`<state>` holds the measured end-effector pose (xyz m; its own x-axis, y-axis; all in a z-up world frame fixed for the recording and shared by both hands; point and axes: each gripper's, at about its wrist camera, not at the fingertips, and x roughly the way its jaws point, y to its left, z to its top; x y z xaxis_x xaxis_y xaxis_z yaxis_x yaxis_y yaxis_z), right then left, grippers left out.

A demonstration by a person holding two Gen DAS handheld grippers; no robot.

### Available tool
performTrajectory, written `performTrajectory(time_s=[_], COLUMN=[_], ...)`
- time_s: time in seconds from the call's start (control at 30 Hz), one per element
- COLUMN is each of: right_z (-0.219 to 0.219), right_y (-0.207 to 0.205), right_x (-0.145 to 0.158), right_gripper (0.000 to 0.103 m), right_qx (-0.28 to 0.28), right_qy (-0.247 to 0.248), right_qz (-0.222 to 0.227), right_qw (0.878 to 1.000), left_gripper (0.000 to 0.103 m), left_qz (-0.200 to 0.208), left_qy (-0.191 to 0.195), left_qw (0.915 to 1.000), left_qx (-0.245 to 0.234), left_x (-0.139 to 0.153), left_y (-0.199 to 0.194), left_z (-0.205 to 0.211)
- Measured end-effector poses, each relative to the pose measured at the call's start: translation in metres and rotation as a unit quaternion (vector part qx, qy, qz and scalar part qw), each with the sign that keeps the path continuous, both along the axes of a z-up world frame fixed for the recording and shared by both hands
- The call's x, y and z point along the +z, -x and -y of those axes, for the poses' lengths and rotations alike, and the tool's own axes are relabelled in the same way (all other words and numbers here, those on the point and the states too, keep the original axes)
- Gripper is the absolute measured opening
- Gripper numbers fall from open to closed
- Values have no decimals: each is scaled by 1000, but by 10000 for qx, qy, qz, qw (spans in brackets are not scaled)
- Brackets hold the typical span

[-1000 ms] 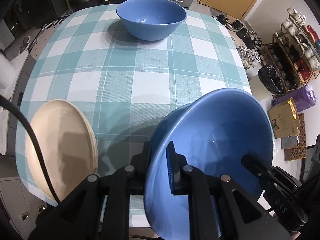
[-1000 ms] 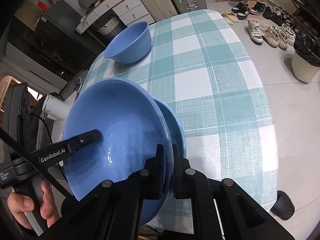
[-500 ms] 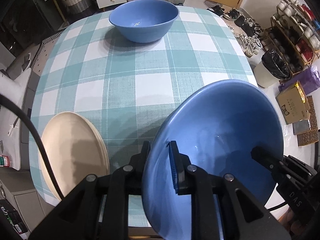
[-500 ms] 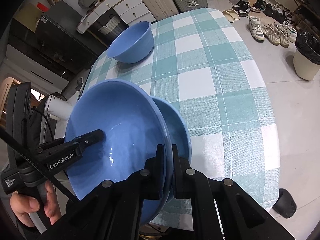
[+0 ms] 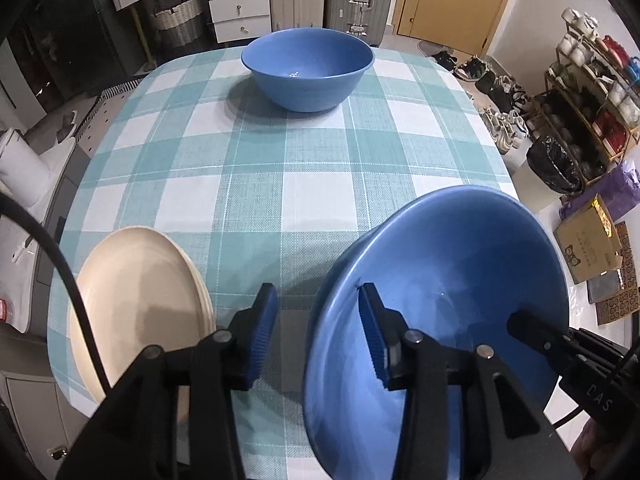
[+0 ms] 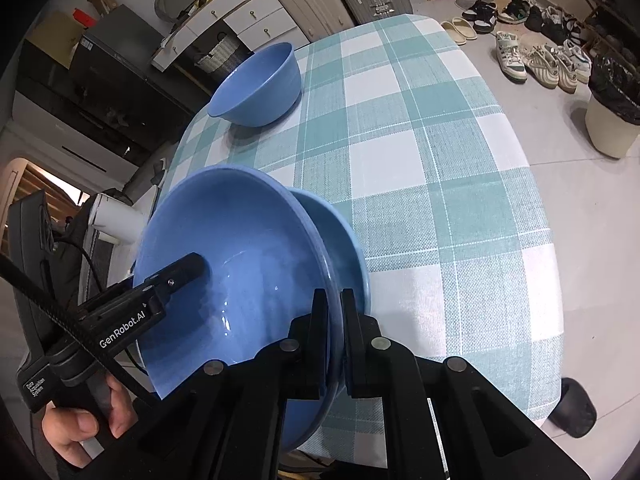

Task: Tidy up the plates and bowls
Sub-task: 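Open both grippers and release the nested bowl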

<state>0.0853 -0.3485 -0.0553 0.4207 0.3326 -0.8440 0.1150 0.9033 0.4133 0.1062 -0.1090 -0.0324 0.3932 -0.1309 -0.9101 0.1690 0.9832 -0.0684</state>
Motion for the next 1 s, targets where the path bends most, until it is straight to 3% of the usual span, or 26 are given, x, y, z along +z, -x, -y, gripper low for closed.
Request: performTrajectory(time_s=[0.3,0.67,1.0], right_z=[-19,-21,-35], right_y=[0,1,4], right_x=[16,14,24], right_gripper=[11,11,11], right_qx=[74,90,352], right_qy=[883,1118,2067], right_qz=[190,235,412], right_qw=[9959,9934,9769], left_gripper=[42,42,42], left_qz=[98,57,16], left_qy=[-43,-3,-21], left_qw=[9999,10000,10000], left_qx=[45,42,22], left_x=[-4,-11,-15], left_y=[-1,-2,-1], left_z=[-4,-6,-7])
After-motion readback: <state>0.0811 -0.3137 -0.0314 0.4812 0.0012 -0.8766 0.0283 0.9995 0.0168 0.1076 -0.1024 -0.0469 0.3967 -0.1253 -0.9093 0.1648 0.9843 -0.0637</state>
